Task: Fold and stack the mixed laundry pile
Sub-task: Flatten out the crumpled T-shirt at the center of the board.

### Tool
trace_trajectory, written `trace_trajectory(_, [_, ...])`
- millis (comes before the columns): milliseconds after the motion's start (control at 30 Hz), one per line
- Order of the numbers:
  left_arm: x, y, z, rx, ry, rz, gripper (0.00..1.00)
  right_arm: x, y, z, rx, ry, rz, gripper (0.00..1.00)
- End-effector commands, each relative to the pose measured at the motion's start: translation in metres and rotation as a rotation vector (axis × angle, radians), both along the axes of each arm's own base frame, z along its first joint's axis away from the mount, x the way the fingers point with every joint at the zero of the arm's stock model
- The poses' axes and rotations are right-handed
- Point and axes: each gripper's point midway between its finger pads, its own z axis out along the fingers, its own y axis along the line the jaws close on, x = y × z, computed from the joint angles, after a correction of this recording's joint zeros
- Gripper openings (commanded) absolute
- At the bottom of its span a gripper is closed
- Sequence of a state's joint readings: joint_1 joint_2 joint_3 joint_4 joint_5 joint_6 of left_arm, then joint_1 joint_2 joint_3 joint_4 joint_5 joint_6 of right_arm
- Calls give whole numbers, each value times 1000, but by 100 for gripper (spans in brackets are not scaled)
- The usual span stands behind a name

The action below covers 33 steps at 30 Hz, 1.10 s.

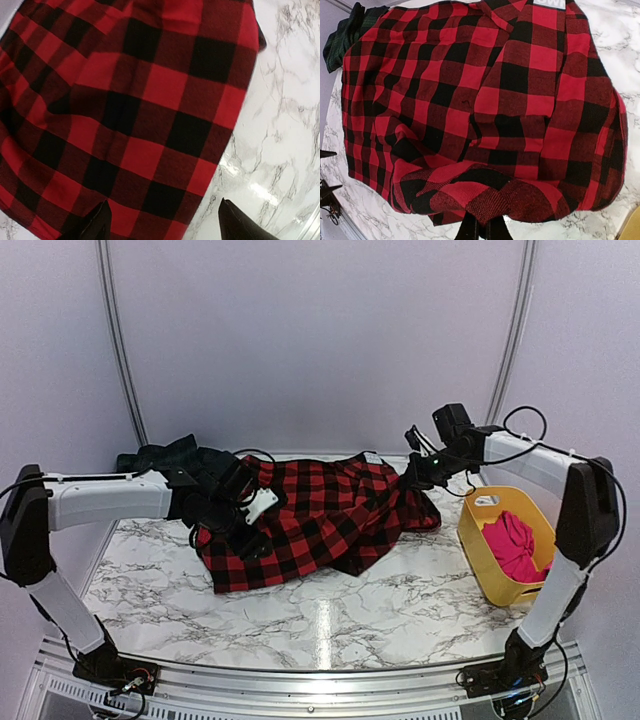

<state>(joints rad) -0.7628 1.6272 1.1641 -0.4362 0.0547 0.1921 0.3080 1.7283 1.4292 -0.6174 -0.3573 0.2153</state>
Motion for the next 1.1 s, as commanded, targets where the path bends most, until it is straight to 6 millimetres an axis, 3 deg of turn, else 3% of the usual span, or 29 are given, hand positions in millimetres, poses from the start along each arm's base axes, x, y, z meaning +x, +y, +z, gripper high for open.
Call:
trace_trajectory(0, [-33, 4, -34, 70, 135, -62, 79, 36, 0, -3, -14, -12, -4, 0])
trace_trajectory(133, [-34, 8, -63, 140, 169, -51, 83, 68, 8, -17, -9, -16, -6, 0])
trace_trajectory(267, [-28, 14, -90, 209, 179, -21, 81, 94, 12, -38, -26, -5, -15, 2])
trace_trajectory(333, [-25, 16, -101, 241, 185, -5, 73, 96, 10, -47, -50, 25, -4, 23])
trace_trajectory(400, [-24, 15, -109, 253, 201, 2, 55, 86, 6, -43, -72, 39, 10, 41])
trace_trajectory(433, [-22, 15, -111, 254, 206, 11, 41, 75, 4, -28, -72, 20, 17, 49])
trace_trajectory(467, [-21, 13, -111, 238, 222, 18, 32, 64, -1, -20, -74, 14, 14, 54])
trace_trajectory(600, [-13, -5, -88, 89, 284, 45, 0, -7, -6, -17, -24, 71, 19, 66])
trace_trajectory(700, [1, -10, -74, -2, 321, 94, 0, -57, 4, -28, -16, 104, 43, 68])
trace_trajectory(833, [10, -14, -63, -71, 353, 112, 0, -104, 30, -64, 0, 193, 77, 69])
trace_trajectory(933, [11, -13, -61, -73, 348, 113, 0, -105, 36, -84, 7, 217, 36, 68])
trace_trajectory(1067, [10, -12, -57, -80, 341, 109, 0, -85, 34, -104, 17, 228, -35, 63])
